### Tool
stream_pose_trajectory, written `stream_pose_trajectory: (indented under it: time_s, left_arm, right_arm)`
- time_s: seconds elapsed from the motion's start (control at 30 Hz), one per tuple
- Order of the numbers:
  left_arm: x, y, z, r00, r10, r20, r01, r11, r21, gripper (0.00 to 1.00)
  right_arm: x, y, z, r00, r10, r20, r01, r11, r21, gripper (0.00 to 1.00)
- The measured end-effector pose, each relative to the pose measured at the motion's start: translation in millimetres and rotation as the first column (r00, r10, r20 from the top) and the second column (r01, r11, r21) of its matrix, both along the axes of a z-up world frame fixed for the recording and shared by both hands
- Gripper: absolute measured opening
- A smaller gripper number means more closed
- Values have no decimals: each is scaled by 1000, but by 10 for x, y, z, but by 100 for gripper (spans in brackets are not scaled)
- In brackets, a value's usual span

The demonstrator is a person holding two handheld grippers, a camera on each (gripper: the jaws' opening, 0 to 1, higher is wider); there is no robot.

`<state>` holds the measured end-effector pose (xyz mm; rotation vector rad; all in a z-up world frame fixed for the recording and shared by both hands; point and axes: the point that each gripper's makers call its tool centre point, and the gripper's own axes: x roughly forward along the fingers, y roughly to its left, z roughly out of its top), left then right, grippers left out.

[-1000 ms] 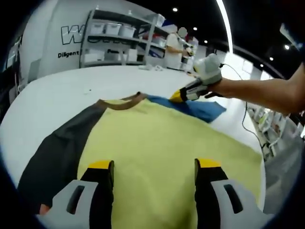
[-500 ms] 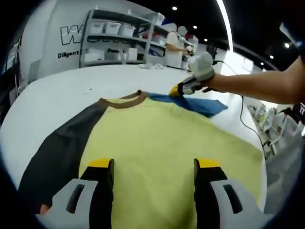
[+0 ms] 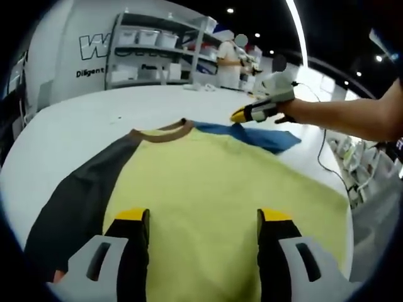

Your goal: Fold the garment on the visible template until the final outline fits inside the template.

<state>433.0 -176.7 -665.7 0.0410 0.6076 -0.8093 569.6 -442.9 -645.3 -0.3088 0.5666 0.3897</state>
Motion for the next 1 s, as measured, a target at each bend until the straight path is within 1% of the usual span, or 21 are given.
stream_pose_trajectory:
  time_s: [0.2, 0.23, 0.37, 0.5, 0.57, 0.63, 0.77, 0.9, 0.97, 1.0]
  left_arm:
    - [-11, -3, 0, 1000, -3, 1, 3, 1000, 0, 66]
    - [-12, -3, 1, 1000, -3, 1, 3, 1000, 0, 66]
    - [-14, -2, 1, 1000, -3, 1, 3, 1000, 0, 67]
    - [-22, 0, 1, 1000, -5, 0, 5, 1000, 3, 67]
    - [-26, 4, -3, 1000, -6, 0, 6, 1000, 7, 67]
    - [-29, 5, -4, 1000, -6, -1, 6, 1000, 8, 67]
    - [-35, 6, -8, 1000, -7, 0, 7, 1000, 11, 67]
    - [-33, 7, -15, 1000, -7, 2, 7, 1000, 14, 67]
    - [-31, 10, -16, 1000, -8, 3, 8, 1000, 15, 66]
    - [-28, 11, -16, 1000, -8, 3, 8, 1000, 16, 66]
  right_arm:
    - [-91, -87, 113, 999, -40, 35, 39, 999, 14, 42]
    - [-104, -110, 122, 998, -50, 40, 49, 999, 17, 46]
    - [-211, -238, 103, 994, -97, 44, 96, 995, 13, 55]
    - [-388, -342, -16, 993, -116, 17, 116, 993, -5, 57]
    - [-482, -382, -71, 993, -121, 4, 121, 992, -24, 57]
    - [-549, -410, -115, 992, -127, -9, 127, 992, -26, 58]
    - [-632, -429, -188, 990, -136, -31, 135, 990, -32, 58]
    - [-656, -437, -246, 990, -135, -51, 133, 990, -42, 60]
    - [-650, -459, -223, 989, -138, -50, 137, 990, -32, 59]
    - [-653, -472, -217, 989, -139, -51, 137, 990, -43, 57]
